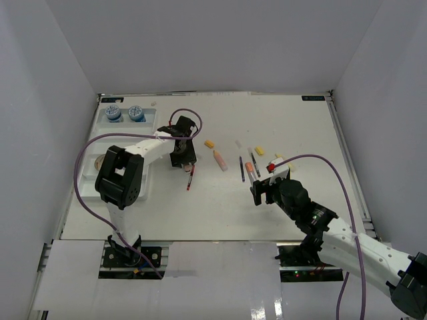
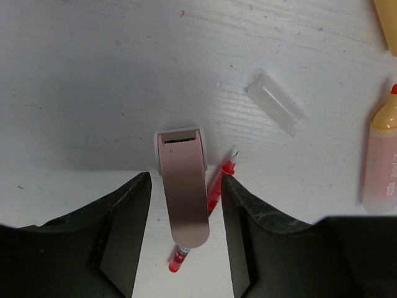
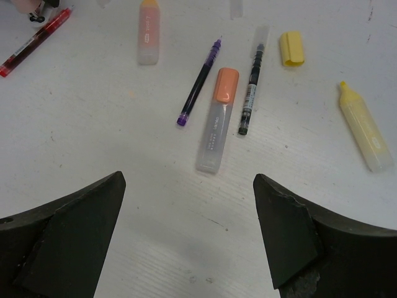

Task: Sort the stationery into containers
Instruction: Pick up the stapler from the center of the board, then place the stapler in the storage box, then pick up the pen from the center of the board, then place the pen in the storage box.

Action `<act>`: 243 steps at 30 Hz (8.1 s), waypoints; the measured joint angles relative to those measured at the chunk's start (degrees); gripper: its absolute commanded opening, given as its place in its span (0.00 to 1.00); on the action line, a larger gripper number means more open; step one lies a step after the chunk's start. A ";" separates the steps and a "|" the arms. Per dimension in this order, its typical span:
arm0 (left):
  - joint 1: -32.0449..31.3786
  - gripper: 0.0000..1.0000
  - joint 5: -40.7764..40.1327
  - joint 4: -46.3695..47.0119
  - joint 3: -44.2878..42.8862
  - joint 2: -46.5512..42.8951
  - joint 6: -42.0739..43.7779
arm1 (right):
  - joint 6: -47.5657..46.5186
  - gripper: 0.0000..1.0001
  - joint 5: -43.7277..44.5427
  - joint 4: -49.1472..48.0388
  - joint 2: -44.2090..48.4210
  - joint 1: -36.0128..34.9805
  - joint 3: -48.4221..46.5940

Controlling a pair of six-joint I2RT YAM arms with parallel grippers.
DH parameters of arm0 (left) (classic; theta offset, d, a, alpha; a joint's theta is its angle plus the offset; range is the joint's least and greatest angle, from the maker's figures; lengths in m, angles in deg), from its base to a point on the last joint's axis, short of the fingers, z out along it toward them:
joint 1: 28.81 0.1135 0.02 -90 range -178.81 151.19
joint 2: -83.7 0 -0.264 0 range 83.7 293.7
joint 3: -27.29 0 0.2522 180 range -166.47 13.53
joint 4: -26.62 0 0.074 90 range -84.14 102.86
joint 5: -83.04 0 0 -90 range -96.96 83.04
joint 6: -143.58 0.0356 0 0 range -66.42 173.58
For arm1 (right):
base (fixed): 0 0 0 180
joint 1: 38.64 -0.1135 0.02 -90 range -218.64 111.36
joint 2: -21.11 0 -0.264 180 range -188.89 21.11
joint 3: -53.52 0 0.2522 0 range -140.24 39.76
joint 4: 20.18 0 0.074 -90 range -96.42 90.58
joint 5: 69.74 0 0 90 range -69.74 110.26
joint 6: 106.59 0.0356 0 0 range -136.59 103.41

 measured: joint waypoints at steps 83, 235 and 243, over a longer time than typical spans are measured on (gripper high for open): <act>52.04 0.93 6.36 -2.05 26.56 -34.14 -14.49 | 1.92 0.90 -3.72 2.71 4.81 0.00 0.90; 46.66 0.66 15.13 42.42 -2.51 10.75 -20.31 | -0.94 0.90 -13.42 -3.91 -21.77 4.59 -14.14; 47.39 0.92 13.51 34.93 -6.56 10.51 -17.79 | -0.94 0.90 -11.96 -3.02 -20.28 4.59 -14.14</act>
